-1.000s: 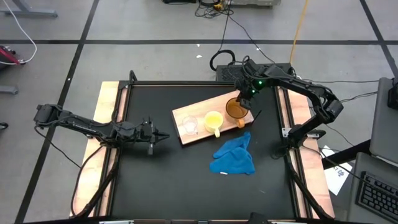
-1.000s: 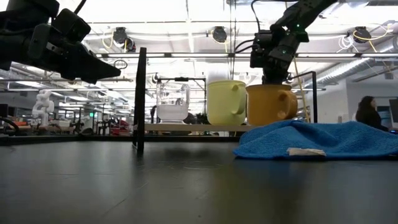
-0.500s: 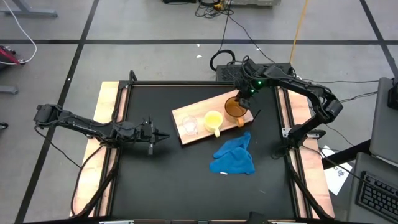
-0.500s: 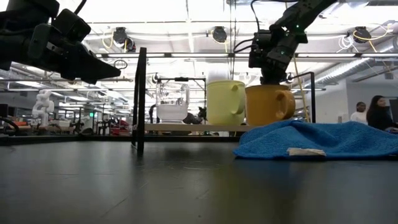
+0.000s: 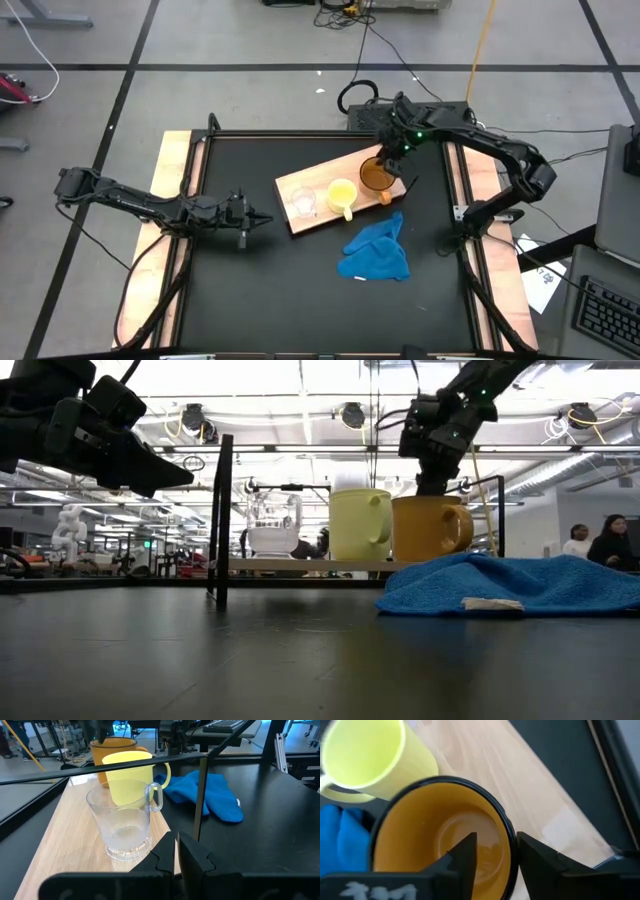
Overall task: Stack small to large cups/mugs on shelf
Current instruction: Put the orange mug on the shelf, then return to Home Position
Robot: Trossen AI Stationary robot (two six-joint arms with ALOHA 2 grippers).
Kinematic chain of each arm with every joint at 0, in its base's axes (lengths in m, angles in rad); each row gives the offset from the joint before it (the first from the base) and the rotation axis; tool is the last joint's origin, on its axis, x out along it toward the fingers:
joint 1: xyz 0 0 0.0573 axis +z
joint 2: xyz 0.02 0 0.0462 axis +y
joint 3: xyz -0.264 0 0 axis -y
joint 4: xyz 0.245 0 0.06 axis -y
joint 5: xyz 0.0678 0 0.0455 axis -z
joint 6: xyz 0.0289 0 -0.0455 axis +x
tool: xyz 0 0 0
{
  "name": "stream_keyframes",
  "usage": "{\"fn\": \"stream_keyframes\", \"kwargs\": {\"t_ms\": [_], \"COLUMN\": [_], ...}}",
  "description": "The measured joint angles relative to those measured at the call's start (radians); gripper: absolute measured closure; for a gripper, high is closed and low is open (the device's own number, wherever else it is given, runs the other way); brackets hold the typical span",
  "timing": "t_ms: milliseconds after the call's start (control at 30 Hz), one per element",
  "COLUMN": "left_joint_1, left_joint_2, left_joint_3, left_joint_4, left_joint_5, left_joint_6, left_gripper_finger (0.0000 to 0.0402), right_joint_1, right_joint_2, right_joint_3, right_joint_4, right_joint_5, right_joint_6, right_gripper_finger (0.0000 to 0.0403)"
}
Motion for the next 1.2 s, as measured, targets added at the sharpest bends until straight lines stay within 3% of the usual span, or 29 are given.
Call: {"fn": "stream_keyframes", "kwargs": {"t_ms": [467,767,1000,1200], "left_joint_1": [0.0,0.0,0.0,0.0], "left_joint_2": [0.0,0.0,0.0,0.0], "left_joint_3": [0.0,0.0,0.0,0.0], "left_joint_4": [0.002,0.011,0.011,0.011], "left_joint_5": [0.0,-0.001,-0.001,-0.001], "left_joint_6": [-0.008,-0.008,-0.02,-0.028], "left_gripper_finger": [0.0376,0.0376,0.0376,0.0376], "right_joint_1": [0.025,0.216,0.426,0.561], "right_joint_2": [-0.12,-0.265,-0.282,-0.279], "right_joint_3": [0.001,0.004,0.004,0.004], "right_joint_4": [0.011,0.167,0.218,0.202], "right_joint_5": [0.007,0.005,0.006,0.072], "right_joint_6": [0.034,0.17,0.226,0.205], "right_gripper_finger": [0.0264,0.0268,0.0311,0.0393]}}
